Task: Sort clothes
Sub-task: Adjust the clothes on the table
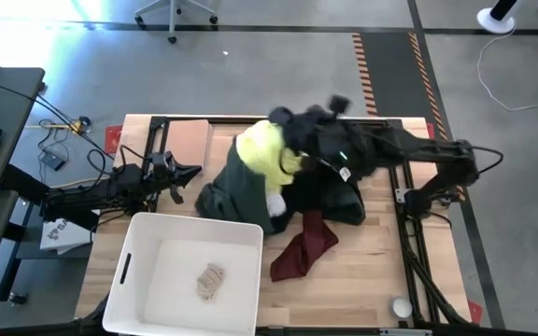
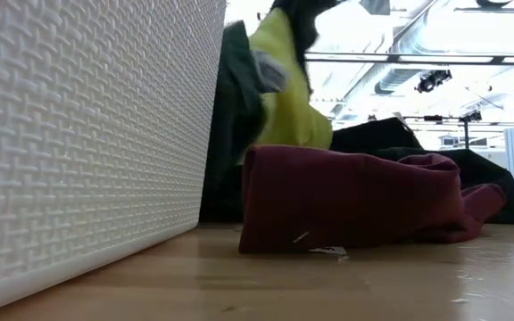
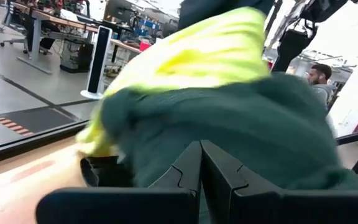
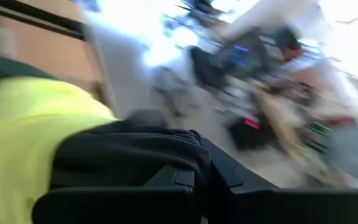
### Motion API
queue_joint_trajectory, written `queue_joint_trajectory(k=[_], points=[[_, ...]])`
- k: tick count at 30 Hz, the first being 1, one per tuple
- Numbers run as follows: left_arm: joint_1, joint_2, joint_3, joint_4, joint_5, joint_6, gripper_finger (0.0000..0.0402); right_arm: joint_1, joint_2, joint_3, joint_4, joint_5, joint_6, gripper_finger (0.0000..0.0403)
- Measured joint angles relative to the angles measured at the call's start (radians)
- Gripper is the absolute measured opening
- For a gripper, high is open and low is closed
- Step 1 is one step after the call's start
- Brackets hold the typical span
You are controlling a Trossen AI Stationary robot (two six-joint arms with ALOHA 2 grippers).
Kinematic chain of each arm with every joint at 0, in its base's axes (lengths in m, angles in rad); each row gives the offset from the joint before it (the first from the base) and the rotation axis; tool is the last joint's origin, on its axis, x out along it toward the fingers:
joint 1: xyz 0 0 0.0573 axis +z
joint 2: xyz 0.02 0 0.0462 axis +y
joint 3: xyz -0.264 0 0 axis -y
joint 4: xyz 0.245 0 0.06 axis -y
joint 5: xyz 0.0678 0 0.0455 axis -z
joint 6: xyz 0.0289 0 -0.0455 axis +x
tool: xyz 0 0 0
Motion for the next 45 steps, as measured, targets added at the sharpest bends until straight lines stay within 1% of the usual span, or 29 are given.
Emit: queue_joint_trajectory(k=[2,3,5,6,9,12,14,17,19,20,24,27,29,30,34,37,39,41,43,45], points=[[0.0,0.0,0.0,-0.001,0.0,0.0,0.0005,0.085,-0.034,0.0,-0.087,0.18,0.065,0.0001],[0.0,0.0,0.0,-0.004,0.0,0.0,0.0005,0.128,-0.051,0.0,-0.123,0.249,0.102,0.0001],[0.0,0.0,0.0,-0.012,0.0,0.0,0.0005,0.21,-0.086,0.0,-0.162,0.336,0.161,0.0001],[0.0,0.0,0.0,-0.016,0.0,0.001,0.0005,0.251,-0.104,0.0,-0.167,0.347,0.185,0.0001],[0.0,0.0,0.0,-0.024,-0.003,0.001,0.0005,0.348,-0.163,0.0,-0.17,0.314,0.28,0.0],[0.0,0.0,0.0,-0.023,-0.011,0.001,0.0005,0.395,-0.211,0.0,-0.212,0.204,0.429,0.0],[0.0,0.0,0.0,-0.023,-0.024,0.001,0.0005,0.39,-0.23,-0.014,-0.266,0.114,0.528,0.0],[0.0,0.0,0.0,-0.023,-0.037,0.001,0.0005,0.339,-0.234,-0.061,-0.349,-0.017,0.656,0.0],[0.0,0.0,0.0,-0.022,-0.05,0.002,0.0005,0.291,-0.233,-0.119,-0.357,-0.085,0.691,0.0],[0.0,0.0,0.0,-0.022,-0.056,0.002,0.0005,0.263,-0.232,-0.156,-0.346,-0.101,0.695,0.0],[0.0,0.0,0.0,-0.021,-0.082,0.002,0.0005,0.115,-0.229,-0.293,-0.332,-0.116,0.712,0.0],[0.0,0.0,0.0,-0.021,-0.082,0.002,0.0005,-0.034,-0.229,-0.4,-0.333,-0.092,0.769,0.0],[0.0,0.0,0.0,-0.021,-0.082,0.003,0.0005,-0.133,-0.227,-0.483,-0.295,-0.094,0.811,0.0],[0.0,0.0,0.0,-0.021,-0.083,0.009,0.0005,-0.18,-0.225,-0.527,-0.258,-0.114,0.817,0.0],[0.0,0.0,0.0,-0.022,-0.083,0.017,0.0005,-0.332,-0.204,-0.713,-0.087,-0.294,0.74,0.0001],[0.0,0.0,0.0,-0.022,-0.081,0.017,0.0005,-0.405,-0.184,-0.811,0.001,-0.42,0.685,0.0009],[0.0,0.0,0.0,-0.022,-0.081,0.017,0.0005,-0.436,-0.171,-0.838,0.001,-0.453,0.652,0.0024],[0.0,0.0,0.0,-0.022,-0.081,0.017,0.0005,-0.459,-0.169,-0.833,-0.029,-0.46,0.627,0.0048],[0.0,0.0,0.0,-0.022,-0.08,0.017,0.0005,-0.476,-0.169,-0.786,-0.097,-0.46,0.613,0.0075],[0.0,0.0,0.0,-0.022,-0.08,0.017,0.0005,-0.485,-0.169,-0.701,-0.174,-0.442,0.607,0.0101]])
